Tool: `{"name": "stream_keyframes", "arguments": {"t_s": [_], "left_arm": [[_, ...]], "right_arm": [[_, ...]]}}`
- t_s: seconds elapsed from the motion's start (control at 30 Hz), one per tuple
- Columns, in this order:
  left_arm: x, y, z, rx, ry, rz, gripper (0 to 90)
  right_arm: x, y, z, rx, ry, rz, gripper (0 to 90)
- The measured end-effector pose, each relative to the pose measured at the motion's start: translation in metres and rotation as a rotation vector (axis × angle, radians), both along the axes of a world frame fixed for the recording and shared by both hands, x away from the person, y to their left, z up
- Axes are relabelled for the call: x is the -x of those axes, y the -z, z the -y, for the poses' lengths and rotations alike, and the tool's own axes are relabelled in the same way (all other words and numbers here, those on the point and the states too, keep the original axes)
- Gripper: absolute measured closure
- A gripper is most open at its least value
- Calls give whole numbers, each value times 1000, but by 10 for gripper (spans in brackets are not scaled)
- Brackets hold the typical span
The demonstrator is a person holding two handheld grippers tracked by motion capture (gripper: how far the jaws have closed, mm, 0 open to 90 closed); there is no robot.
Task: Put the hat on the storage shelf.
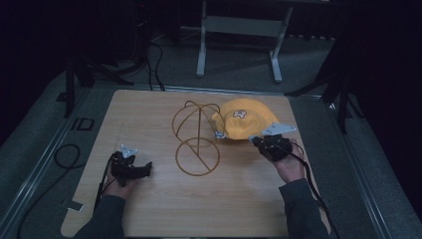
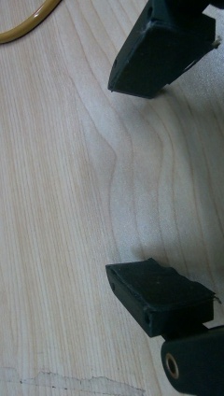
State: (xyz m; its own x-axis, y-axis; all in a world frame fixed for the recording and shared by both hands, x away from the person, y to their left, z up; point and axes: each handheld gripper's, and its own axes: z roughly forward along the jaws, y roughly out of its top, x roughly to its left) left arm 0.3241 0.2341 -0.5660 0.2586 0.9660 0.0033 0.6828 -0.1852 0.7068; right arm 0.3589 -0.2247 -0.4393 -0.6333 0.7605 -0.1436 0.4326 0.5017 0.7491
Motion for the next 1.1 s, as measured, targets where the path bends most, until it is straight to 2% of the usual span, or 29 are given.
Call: {"name": "stream_keyframes", "arguments": {"t_s": [0.1,0.27,0.43,0.53,0.6,0.83,1.0,1.1], "left_arm": [[0,0,0,0,-1,1,115],[0,0,0,0,-1,2,115],[0,0,0,1,-1,2,115],[0,0,0,0,0,0,115],[0,0,0,-1,1,0,115],[0,0,0,1,-1,1,115],[0,0,0,0,-1,2,115],[0,0,0,0,-1,2,115]], "right_arm": [[0,-9,0,-22,-3,1,852],[2,-24,2,-30,10,15,851],[5,-31,7,-40,11,13,839],[8,-37,10,-66,9,16,837],[7,-39,10,-55,4,15,823],[1,-35,10,-15,-40,-60,728],[-7,-31,11,30,-27,-89,696],[-13,-29,13,52,-16,-127,666]]}}
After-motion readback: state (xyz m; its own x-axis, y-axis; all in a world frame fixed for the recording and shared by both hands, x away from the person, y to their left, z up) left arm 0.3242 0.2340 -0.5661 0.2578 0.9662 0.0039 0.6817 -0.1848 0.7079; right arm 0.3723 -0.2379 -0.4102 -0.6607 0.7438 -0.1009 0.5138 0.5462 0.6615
